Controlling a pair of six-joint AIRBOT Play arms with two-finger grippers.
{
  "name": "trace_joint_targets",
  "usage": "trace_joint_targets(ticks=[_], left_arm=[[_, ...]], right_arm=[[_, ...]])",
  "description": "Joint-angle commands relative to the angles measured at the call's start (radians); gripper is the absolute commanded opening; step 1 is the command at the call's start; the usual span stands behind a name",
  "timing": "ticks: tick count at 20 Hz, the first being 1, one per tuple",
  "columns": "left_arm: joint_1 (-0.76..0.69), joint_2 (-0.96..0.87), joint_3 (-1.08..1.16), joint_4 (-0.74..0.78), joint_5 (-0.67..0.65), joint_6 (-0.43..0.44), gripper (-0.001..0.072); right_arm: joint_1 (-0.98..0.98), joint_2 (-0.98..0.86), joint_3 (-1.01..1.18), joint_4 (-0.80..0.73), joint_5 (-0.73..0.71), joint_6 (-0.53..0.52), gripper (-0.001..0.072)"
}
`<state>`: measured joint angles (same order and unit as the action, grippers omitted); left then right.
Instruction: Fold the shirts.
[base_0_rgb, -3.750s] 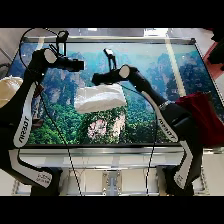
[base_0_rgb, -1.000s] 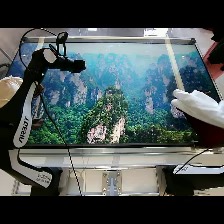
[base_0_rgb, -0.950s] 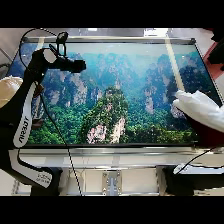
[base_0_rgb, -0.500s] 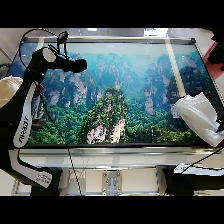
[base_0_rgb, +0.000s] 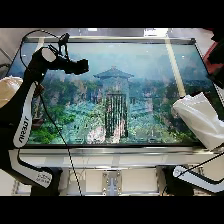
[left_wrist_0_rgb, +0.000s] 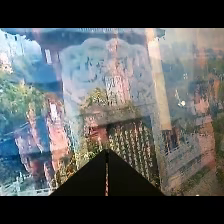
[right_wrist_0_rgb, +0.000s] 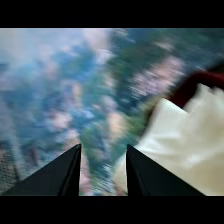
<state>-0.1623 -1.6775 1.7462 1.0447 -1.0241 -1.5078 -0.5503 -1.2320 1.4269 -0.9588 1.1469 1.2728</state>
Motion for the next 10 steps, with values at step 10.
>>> trace_joint_targets(ticks=[10], left_arm=[[0.000, 0.000, 0.001, -0.021, -0.124, -0.026, 0.0011]], right_arm=[[0.631, -0.134, -0.179, 0.021, -0.280, -0.129, 0.0346]])
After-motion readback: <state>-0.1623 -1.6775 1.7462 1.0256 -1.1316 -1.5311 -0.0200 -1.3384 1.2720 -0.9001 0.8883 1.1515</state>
